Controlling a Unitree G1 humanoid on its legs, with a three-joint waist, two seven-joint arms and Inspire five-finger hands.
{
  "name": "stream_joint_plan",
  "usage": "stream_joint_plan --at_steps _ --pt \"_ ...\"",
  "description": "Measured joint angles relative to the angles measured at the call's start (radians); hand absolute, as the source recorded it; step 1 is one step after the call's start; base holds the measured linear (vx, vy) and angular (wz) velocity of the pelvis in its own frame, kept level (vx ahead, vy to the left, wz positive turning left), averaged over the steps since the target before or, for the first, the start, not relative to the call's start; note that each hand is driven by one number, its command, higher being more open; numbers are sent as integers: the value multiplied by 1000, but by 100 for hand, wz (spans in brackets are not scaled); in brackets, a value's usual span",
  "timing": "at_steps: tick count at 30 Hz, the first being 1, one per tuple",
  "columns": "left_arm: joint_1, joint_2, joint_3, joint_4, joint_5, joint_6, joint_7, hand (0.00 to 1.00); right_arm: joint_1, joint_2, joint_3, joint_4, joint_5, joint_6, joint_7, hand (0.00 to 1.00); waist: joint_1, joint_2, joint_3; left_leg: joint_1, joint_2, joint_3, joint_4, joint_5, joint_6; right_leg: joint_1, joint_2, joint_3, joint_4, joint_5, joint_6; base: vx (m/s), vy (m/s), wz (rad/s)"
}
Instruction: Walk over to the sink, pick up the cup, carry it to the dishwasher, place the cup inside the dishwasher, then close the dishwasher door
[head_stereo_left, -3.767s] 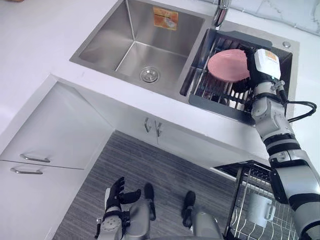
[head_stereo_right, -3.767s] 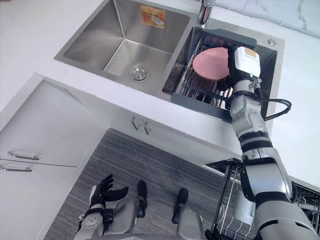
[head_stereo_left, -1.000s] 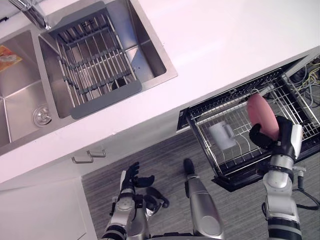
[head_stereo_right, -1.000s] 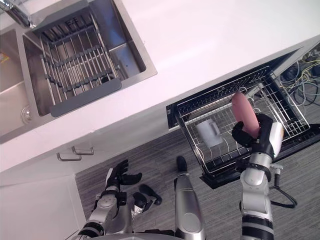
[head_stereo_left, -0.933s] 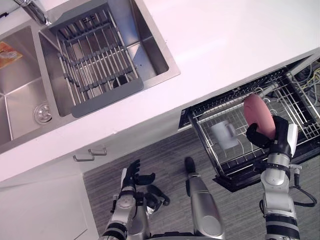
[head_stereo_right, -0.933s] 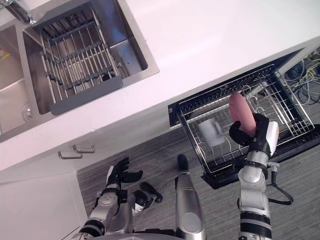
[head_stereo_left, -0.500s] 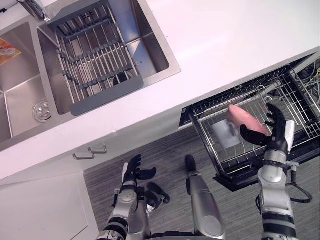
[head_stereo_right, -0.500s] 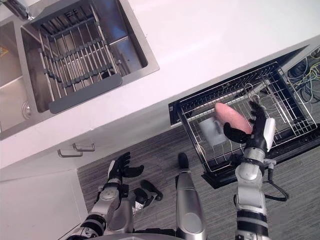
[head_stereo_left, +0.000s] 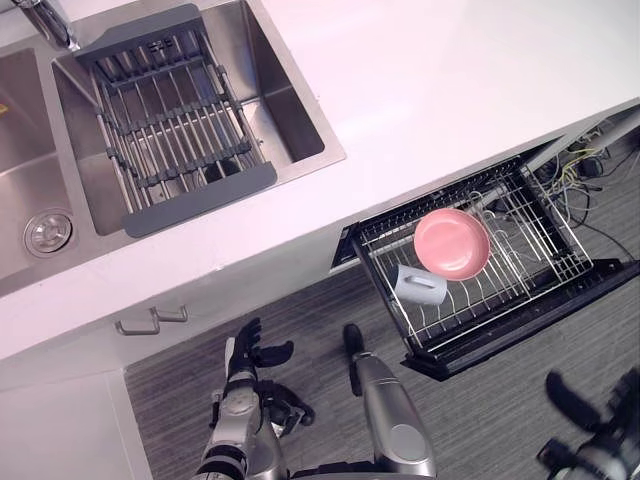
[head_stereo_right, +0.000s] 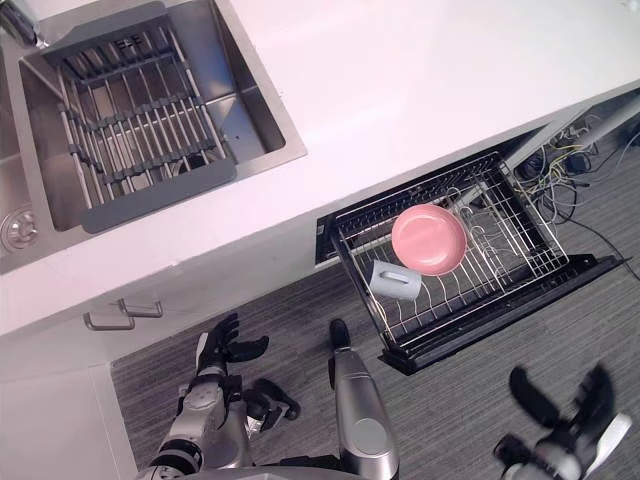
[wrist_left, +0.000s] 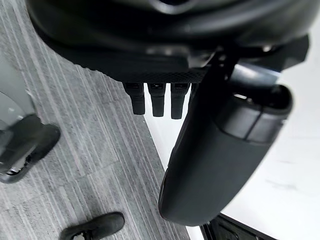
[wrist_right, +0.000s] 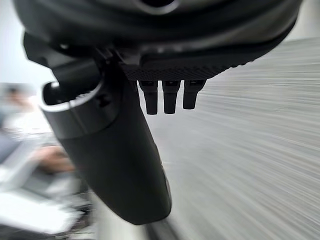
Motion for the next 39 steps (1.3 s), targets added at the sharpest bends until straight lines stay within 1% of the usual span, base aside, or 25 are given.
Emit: stream_joint_plan --at_steps 1,3,4,5,7,9,11,13,16,17,18,19,21,22,23,24,28,30,31,33,34,36,37,38,39 --pt "3 2 -1 0 0 0 0 90 0 1 25 26 27 2 12 90 -1 0 0 2 1 1 1 -1 -1 -1 1 0 3 -1 -1 26 -47 -5" --pt "6 7 -2 -7 -1 0 0 90 -8 -3 152 88 94 5 58 90 3 0 0 1 4 0 4 -2 -4 -2 2 -2 8 -3 -3 8 -50 -1" --pt "6 7 -3 -9 -2 0 -1 90 -15 -7 181 93 107 5 72 90 4 0 0 0 4 -1 4 -3 -5 -4 1 -3 8 -3 -3 -11 -43 3" --pt "5 4 -8 -18 -2 -1 -5 90 -51 -20 249 98 140 5 102 90 15 0 0 -8 1 -4 4 -3 -6 -12 -5 -11 12 -3 -3 -12 -24 3" --pt "5 5 -23 -32 -2 -1 -6 90 -100 -36 289 98 140 5 108 90 28 1 0 -24 -4 -17 5 -3 -6 -23 -23 -32 16 -2 -4 -13 -14 20" --pt "3 10 -35 -46 -2 -6 -8 90 -141 -62 295 111 143 6 101 90 42 2 1 -54 -12 -47 4 10 7 -34 -39 -58 18 -2 -4 -5 -23 42" --pt "-6 16 -38 -48 -3 -7 -8 90 -205 -116 298 104 137 14 60 90 61 6 4 -91 -30 -84 -7 27 20 -48 -62 -85 19 -1 -4 -2 -30 46" --pt "-15 26 -52 -49 -3 -8 -8 90 -243 -143 300 104 137 21 46 90 80 13 8 -108 -44 -108 -19 38 26 -52 -79 -108 17 -1 -3 -16 -22 47" --pt "-19 54 -67 -56 -4 -11 -6 90 -370 -147 300 103 139 41 -8 90 103 28 16 -128 -71 -148 -51 63 30 -52 -107 -142 10 2 -2 -41 -34 46" --pt "-22 62 -68 -57 -4 -14 -4 90 -426 -156 300 103 139 48 -25 90 117 40 21 -138 -75 -158 -58 69 27 -52 -110 -153 2 8 -3 -39 -42 29" --pt "-29 70 -71 -57 -4 -14 -4 90 -487 -175 301 103 139 63 -35 90 135 51 27 -146 -78 -169 -66 82 32 -52 -113 -163 -5 13 -6 -36 -48 27" --pt "-33 73 -72 -57 -4 -14 -4 90 -515 -187 303 103 139 75 -37 90 142 56 30 -149 -80 -175 -72 89 34 -52 -114 -168 -8 15 -7 -32 -75 32" --pt "-48 77 -72 -57 -5 -16 -4 90 -617 -241 311 106 138 109 -44 90 166 81 31 -171 -92 -203 -99 124 44 -59 -125 -197 -16 19 -11 -6 -94 37" --pt "-50 78 -71 -58 -5 -18 -4 90 -639 -256 318 107 136 111 -44 90 173 86 31 -174 -93 -206 -102 129 44 -61 -125 -201 -16 19 -12 23 -89 28" --pt "-49 79 -71 -59 -5 -21 -2 90 -689 -291 358 95 95 109 -39 90 176 90 31 -178 -93 -214 -109 138 44 -62 -125 -210 -15 20 -13 24 -89 19" --pt "-50 80 -70 -60 -7 -22 0 90 -722 -298 373 94 92 130 -69 90 178 90 31 -178 -93 -224 -117 147 44 -60 -124 -217 -13 20 -14 18 -88 21" --pt "-53 72 -80 -73 -14 -26 -3 90 -702 -328 388 95 40 131 -49 90 164 90 31 -186 -94 -256 -119 159 42 -46 -128 -240 -14 19 -16 -21 -64 22" --pt "-54 72 -82 -78 -13 -27 -4 90 -685 -328 388 90 2 130 -34 90 156 90 31 -183 -94 -280 -120 163 36 -27 -130 -260 -16 14 -24 -64 -65 31" --pt "-54 73 -82 -78 -13 -26 -4 90 -650 -330 388 68 -30 118 -8 90 154 90 30 -182 -93 -298 -120 164 30 -13 -131 -276 -15 8 -32 -68 -78 30" --pt "-54 75 -82 -78 -13 -26 -4 90 -610 -330 389 37 -59 97 14 90 155 89 30 -180 -90 -309 -120 167 29 -1 -131 -290 -17 4 -37 -39 -55 24" --pt "-51 76 -82 -77 -13 -26 -5 90 -564 -329 392 9 -86 69 39 90 154 88 27 -176 -89 -323 -122 168 27 10 -130 -302 -19 -2 -36 -20 -53 23" --pt "-46 79 -85 -71 -13 -25 -7 90 -506 -325 397 4 -121 32 78 90 152 82 20 -169 -90 -338 -130 174 23 29 -130 -318 -30 -10 -35 -4 -70 27" --pt "-37 90 -91 -54 -11 -24 -11 90 -447 -305 396 12 -146 11 103 90 145 71 -4 -167 -94 -356 -148 185 17 44 -129 -339 -46 -11 -36 36 -54 25" --pt "-36 95 -94 -49 -11 -24 -12 90 -435 -299 396 15 -147 7 106 90 143 67 -9 -164 -94 -359 -152 186 16 48 -129 -343 -48 -12 -36 56 -44 31" --pt "-26 114 -105 -31 -3 -21 -18 90 -401 -271 396 39 -155 -2 118 90 135 52 -27 -156 -96 -369 -164 194 10 61 -129 -354 -54 -17 -36 71 -34 16"
